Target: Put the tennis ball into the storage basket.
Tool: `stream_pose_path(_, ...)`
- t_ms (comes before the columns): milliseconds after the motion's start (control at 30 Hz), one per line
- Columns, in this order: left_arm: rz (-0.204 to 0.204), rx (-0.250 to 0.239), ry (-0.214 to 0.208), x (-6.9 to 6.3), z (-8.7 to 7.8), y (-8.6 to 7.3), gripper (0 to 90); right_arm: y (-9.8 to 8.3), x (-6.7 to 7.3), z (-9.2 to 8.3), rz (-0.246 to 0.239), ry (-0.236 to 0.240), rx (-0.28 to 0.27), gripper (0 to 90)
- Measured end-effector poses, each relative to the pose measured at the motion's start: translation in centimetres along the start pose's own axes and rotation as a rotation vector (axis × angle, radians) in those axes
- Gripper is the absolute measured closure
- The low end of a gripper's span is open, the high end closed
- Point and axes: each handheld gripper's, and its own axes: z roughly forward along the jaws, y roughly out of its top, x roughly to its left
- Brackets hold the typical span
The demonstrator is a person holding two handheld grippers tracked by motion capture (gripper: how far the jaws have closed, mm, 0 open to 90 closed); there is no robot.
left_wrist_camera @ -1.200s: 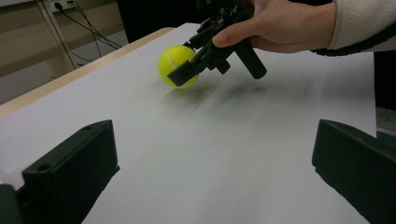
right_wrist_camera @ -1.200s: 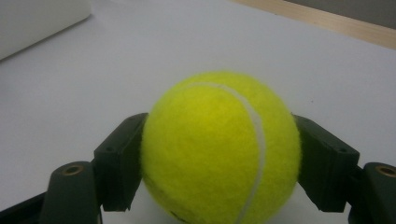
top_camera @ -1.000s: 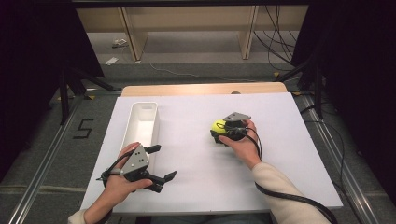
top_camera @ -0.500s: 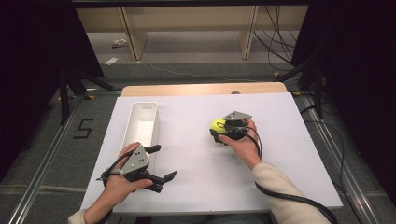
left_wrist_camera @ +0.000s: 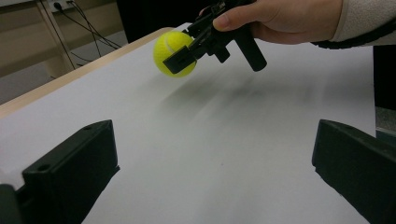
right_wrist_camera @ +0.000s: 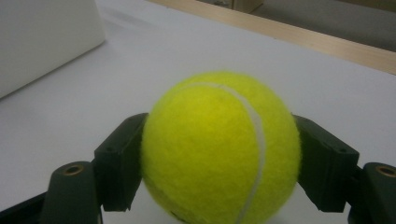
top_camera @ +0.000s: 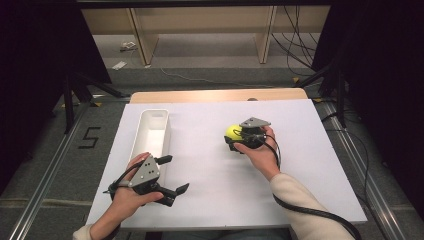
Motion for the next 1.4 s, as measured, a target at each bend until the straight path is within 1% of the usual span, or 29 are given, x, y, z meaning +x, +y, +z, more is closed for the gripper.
stream_pose_path(467,0.001,-0.001,-0.002,0.0,0.0,0.0,0.0,0.4,0.0,-0.3,0.001,0.004,-0.018,26.4)
stream_pose_path(567,0.001,-0.001,-0.002,0.0,0.0,0.0,0.0,0.5,0.0,-0.4,0.003,-0.007,-0.024,26.4)
stream_pose_path(867,0.001,-0.002,-0.002,0.0,0.0,0.0,0.0,0.7,0.0,-0.5,0.006,-0.009,-0.033,26.3)
stream_pose_path(1400,0.0,-0.002,-0.002,0.0,0.0,0.0,0.0,1.0,0.4,-0.7,0.006,0.004,-0.049,26.4)
